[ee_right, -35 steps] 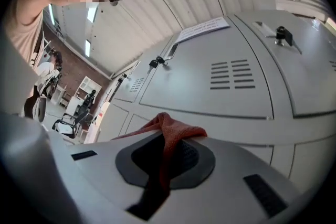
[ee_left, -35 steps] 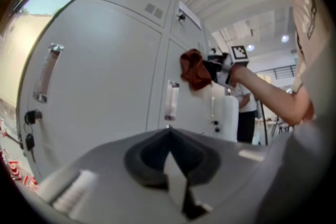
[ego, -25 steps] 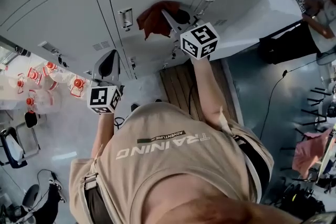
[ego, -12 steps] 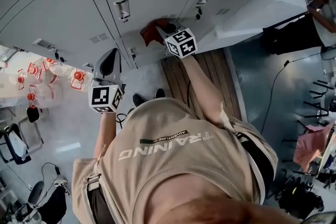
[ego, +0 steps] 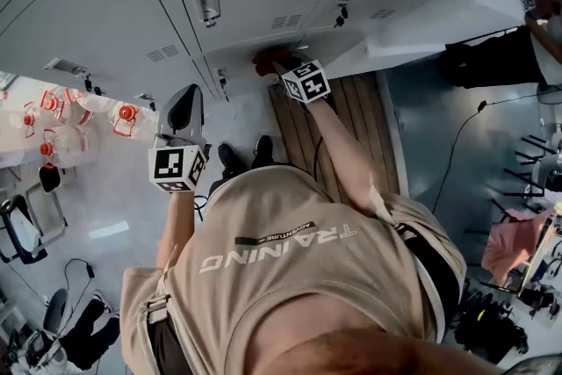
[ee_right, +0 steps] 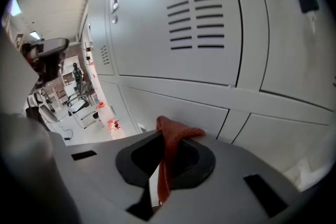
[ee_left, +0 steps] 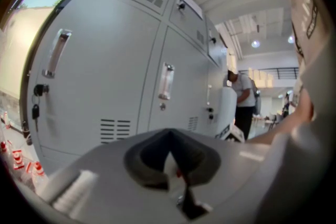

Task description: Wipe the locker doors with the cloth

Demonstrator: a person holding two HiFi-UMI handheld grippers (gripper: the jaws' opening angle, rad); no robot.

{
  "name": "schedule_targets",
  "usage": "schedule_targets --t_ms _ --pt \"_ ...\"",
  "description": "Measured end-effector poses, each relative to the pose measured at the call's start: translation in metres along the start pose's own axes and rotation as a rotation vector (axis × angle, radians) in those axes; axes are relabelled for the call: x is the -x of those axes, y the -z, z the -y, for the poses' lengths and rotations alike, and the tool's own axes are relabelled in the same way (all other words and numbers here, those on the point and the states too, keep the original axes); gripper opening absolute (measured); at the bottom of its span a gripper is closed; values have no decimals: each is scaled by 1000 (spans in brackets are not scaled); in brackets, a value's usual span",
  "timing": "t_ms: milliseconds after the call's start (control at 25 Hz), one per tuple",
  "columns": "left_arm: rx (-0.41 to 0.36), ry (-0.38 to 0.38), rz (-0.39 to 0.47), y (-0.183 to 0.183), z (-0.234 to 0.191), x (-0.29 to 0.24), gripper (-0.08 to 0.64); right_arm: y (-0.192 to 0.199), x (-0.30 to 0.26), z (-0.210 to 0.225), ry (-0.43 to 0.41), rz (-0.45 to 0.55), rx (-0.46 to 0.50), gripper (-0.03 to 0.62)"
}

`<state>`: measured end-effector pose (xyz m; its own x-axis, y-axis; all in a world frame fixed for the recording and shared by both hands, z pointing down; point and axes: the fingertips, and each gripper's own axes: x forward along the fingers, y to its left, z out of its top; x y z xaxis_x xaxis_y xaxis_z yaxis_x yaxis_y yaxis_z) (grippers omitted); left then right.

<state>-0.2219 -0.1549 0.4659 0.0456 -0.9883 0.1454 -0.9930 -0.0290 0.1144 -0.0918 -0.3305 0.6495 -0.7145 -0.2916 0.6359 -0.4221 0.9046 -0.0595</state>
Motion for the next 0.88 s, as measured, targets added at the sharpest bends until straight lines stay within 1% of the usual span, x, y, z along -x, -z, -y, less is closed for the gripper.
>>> schedule_targets --t_ms 80,160,280,480,680,800,880 --pt "-2 29 3 1 9 -8 5 -13 22 -11 -25 59 71 28" --pt "-7 71 18 -4 22 -19 5 -38 57 -22 -47 143 145 28" --pt "-29 141 51 -18 44 -33 5 -87 119 -38 -68 283 223 28" --pt "-73 223 82 -39 68 -52 5 -175 219 -56 -52 499 328 28" --pt "-73 272 69 -39 83 -63 5 -266 295 -60 5 709 425 28" --pt "-68 279 63 -38 84 -63 5 -315 326 -55 -1 830 452 28" --pt "-71 275 67 -40 81 -62 5 -343 338 -45 10 879 456 28"
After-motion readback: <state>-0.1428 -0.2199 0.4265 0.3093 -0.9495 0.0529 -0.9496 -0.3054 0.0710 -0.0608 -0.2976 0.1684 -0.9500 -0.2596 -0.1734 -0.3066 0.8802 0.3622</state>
